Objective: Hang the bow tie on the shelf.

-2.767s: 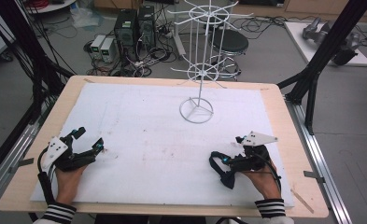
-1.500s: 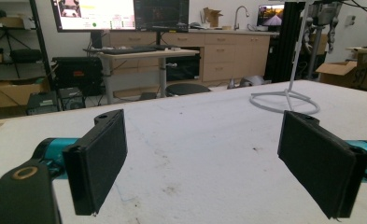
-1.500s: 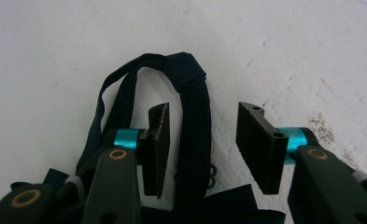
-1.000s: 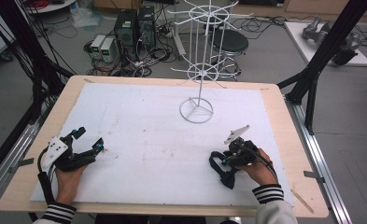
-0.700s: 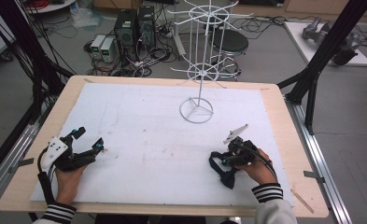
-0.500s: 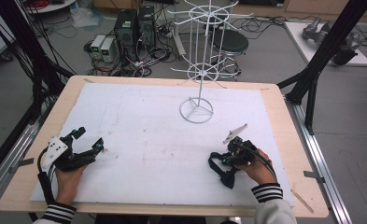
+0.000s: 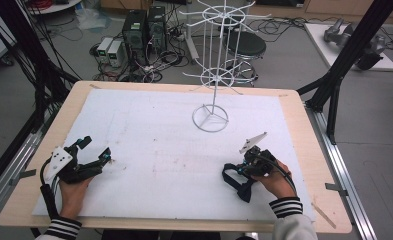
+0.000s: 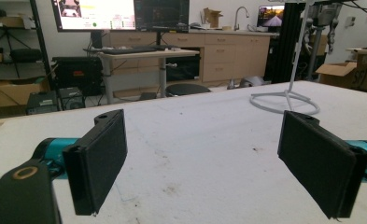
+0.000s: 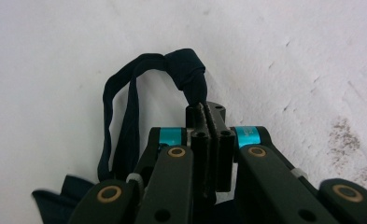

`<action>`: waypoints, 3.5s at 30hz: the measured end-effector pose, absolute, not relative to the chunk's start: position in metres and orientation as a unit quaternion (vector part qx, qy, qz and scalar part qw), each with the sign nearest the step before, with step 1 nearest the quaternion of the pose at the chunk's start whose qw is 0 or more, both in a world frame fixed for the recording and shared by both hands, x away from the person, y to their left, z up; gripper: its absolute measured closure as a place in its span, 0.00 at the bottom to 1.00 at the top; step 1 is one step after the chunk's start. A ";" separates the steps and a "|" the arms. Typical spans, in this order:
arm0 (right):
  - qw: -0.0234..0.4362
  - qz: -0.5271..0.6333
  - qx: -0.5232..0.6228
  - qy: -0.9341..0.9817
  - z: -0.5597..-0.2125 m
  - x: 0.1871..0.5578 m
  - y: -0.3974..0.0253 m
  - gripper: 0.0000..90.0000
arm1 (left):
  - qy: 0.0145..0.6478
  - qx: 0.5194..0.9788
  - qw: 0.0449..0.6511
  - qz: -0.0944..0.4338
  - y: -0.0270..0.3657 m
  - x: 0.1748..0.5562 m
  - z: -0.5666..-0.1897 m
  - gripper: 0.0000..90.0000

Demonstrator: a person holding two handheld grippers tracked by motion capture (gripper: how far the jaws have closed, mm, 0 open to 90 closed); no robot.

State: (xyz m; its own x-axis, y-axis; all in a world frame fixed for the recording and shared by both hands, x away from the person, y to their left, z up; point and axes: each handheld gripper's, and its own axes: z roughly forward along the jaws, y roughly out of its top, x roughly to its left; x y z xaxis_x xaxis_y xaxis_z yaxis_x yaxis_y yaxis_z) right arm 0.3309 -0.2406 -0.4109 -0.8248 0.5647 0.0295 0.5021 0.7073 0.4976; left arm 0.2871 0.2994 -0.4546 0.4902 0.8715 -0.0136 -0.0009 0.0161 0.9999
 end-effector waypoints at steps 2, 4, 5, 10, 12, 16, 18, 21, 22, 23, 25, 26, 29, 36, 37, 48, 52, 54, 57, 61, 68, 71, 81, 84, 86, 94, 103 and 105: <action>0.062 0.257 0.289 0.920 -0.410 0.331 -0.242 0.99 | 0.360 0.605 0.616 0.354 0.299 0.287 -0.455 0.18; 0.068 0.260 0.287 0.919 -0.409 0.330 -0.242 0.99 | 0.360 0.605 0.616 0.354 0.299 0.287 -0.455 0.18; 0.069 0.264 0.288 0.918 -0.408 0.330 -0.242 0.99 | 0.360 0.605 0.615 0.355 0.299 0.287 -0.455 0.18; 0.074 0.291 0.287 0.910 -0.404 0.329 -0.244 0.99 | 0.360 0.605 0.615 0.354 0.299 0.287 -0.455 0.18; 0.070 0.303 0.292 0.904 -0.404 0.328 -0.245 0.99 | 0.360 0.605 0.615 0.354 0.299 0.287 -0.455 0.18; 0.080 0.337 0.296 0.890 -0.401 0.327 -0.250 0.99 | 0.360 0.605 0.616 0.354 0.299 0.287 -0.455 0.18; 0.083 0.355 0.297 0.883 -0.399 0.327 -0.252 0.99 | 0.360 0.606 0.615 0.355 0.299 0.287 -0.455 0.18; 0.091 0.376 0.300 0.872 -0.395 0.326 -0.254 0.99 | 0.360 0.605 0.615 0.355 0.299 0.287 -0.455 0.18; 0.099 0.381 0.300 0.869 -0.393 0.326 -0.255 0.99 | 0.360 0.605 0.615 0.355 0.299 0.287 -0.455 0.18; 0.103 0.387 0.302 0.865 -0.392 0.325 -0.256 0.99 | 0.360 0.605 0.616 0.355 0.299 0.287 -0.455 0.18; 0.115 0.404 0.303 0.856 -0.389 0.324 -0.257 0.99 | 0.360 0.605 0.615 0.355 0.299 0.287 -0.455 0.18; 0.121 0.413 0.304 0.850 -0.387 0.324 -0.258 0.99 | 0.360 0.605 0.616 0.354 0.299 0.287 -0.455 0.18; 0.135 0.429 0.305 0.840 -0.384 0.323 -0.259 0.99 | 0.360 0.605 0.616 0.354 0.299 0.287 -0.455 0.18; 0.179 0.469 0.309 0.808 -0.376 0.319 -0.265 0.99 | 0.360 0.605 0.615 0.354 0.299 0.287 -0.455 0.18; 0.185 0.474 0.310 0.803 -0.375 0.319 -0.266 0.99 | 0.360 0.605 0.616 0.354 0.299 0.287 -0.455 0.18; 0.218 0.520 0.325 0.759 -0.367 0.318 -0.273 0.99 | 0.360 0.605 0.615 0.355 0.299 0.287 -0.455 0.18; 0.232 0.529 0.328 0.747 -0.362 0.319 -0.274 0.99 | 0.359 0.606 0.615 0.355 0.299 0.287 -0.455 0.18; 0.235 0.533 0.329 0.743 -0.359 0.320 -0.274 0.99 | 0.358 0.606 0.614 0.356 0.299 0.287 -0.455 0.18; 0.244 0.535 0.326 0.740 -0.353 0.323 -0.271 0.99 | 0.358 0.607 0.614 0.356 0.299 0.287 -0.455 0.18; 0.250 0.539 0.324 0.736 -0.348 0.325 -0.269 0.99 | 0.358 0.607 0.614 0.356 0.299 0.287 -0.455 0.18; 0.266 0.548 0.323 0.724 -0.334 0.333 -0.266 0.99 | 0.359 0.606 0.615 0.356 0.299 0.287 -0.455 0.18; 0.270 0.553 0.323 0.719 -0.329 0.336 -0.265 0.99 | 0.359 0.605 0.615 0.356 0.298 0.287 -0.455 0.18; 0.282 0.565 0.323 0.705 -0.312 0.348 -0.264 0.99 | 0.359 0.605 0.615 0.356 0.298 0.287 -0.455 0.18; 0.286 0.568 0.325 0.700 -0.308 0.352 -0.262 0.99 | 0.359 0.606 0.615 0.356 0.299 0.287 -0.455 0.18; 0.290 0.569 0.327 0.696 -0.306 0.355 -0.262 0.99 | 0.359 0.605 0.615 0.356 0.299 0.287 -0.455 0.18; 0.295 0.575 0.341 0.683 -0.307 0.369 -0.265 0.99 | 0.359 0.606 0.615 0.355 0.299 0.287 -0.455 0.18; 0.292 0.575 0.352 0.678 -0.312 0.379 -0.266 0.99 | 0.359 0.606 0.615 0.355 0.299 0.287 -0.454 0.18; 0.290 0.575 0.355 0.678 -0.314 0.382 -0.266 0.99 | 0.359 0.605 0.616 0.356 0.298 0.287 -0.455 0.18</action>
